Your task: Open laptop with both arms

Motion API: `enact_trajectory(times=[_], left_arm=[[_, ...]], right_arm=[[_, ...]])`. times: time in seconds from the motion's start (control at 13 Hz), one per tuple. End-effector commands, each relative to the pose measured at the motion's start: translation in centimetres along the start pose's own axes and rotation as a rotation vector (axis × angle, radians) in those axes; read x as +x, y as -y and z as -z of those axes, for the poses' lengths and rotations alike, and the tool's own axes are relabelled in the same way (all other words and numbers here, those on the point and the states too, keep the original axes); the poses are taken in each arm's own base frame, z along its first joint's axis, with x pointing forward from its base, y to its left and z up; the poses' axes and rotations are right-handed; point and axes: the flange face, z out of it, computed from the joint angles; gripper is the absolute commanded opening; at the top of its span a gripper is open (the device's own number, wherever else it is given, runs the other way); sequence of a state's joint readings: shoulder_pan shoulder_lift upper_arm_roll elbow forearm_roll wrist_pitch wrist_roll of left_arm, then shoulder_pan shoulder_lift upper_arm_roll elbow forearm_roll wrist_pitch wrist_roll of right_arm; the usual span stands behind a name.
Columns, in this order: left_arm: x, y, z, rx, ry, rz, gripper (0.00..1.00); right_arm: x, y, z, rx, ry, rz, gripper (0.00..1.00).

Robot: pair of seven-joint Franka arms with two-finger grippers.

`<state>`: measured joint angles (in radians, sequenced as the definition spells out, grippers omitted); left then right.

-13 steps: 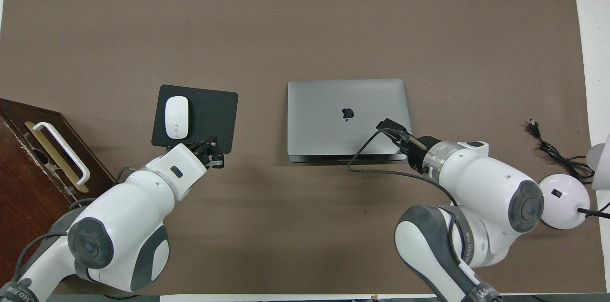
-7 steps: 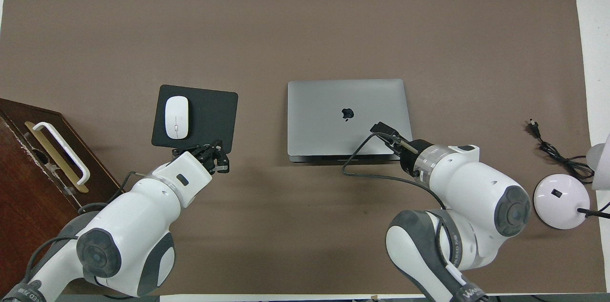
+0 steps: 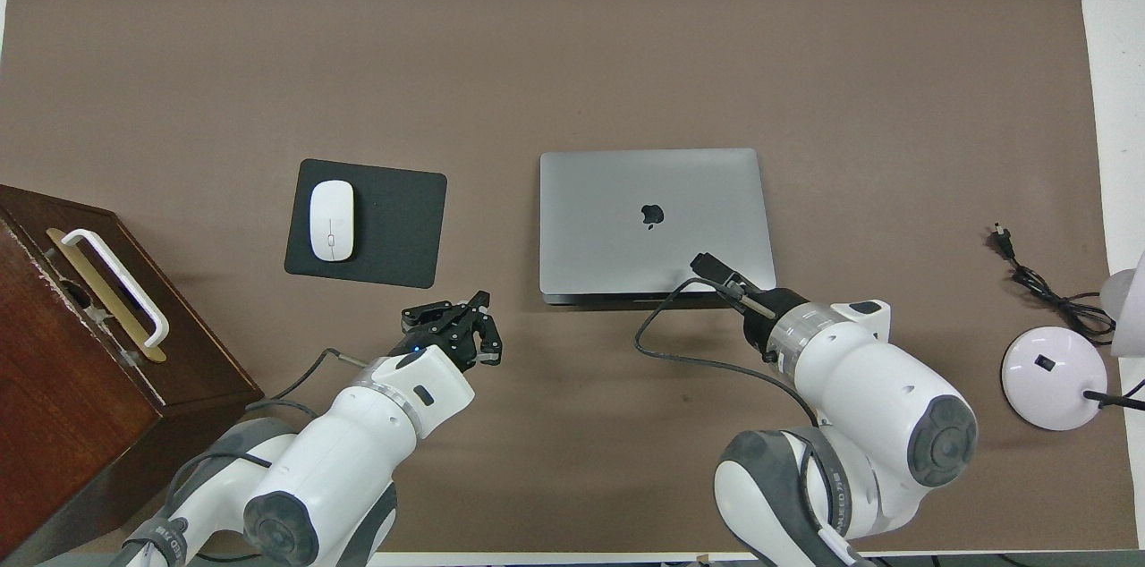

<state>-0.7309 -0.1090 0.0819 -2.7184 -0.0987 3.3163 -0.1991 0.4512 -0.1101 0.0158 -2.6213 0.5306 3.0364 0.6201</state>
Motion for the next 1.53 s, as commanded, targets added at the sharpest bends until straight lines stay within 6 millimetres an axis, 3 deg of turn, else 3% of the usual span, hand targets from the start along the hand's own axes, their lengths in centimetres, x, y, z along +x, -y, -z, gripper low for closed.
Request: enact_trajectory(times=[0.0,0.54,0.77,1.46], left_arm=[[-0.4,0.0,0.1,-0.005,-0.011,0.012,0.0],[-2.1,-1.8,-2.2,-0.03,-0.065,-0.039,0.0],[-1.9,-3.1,-2.8,-0.045,-0.066,-0.059,0.0],[-2.2,-5.3,-7.6,-0.046,-0.023,-0.157,0.0]], right_arm=[[-0.1,-0.8,0.9,0.012,-0.014,0.009,1.0],[-1.0,-1.5,1.5,0.015,-0.014,0.006,1.0],[-1.2,-1.9,1.7,0.02,-0.03,0.009,1.0],[-2.6,-3.6,2.3,0.026,-0.049,0.033,1.0]])
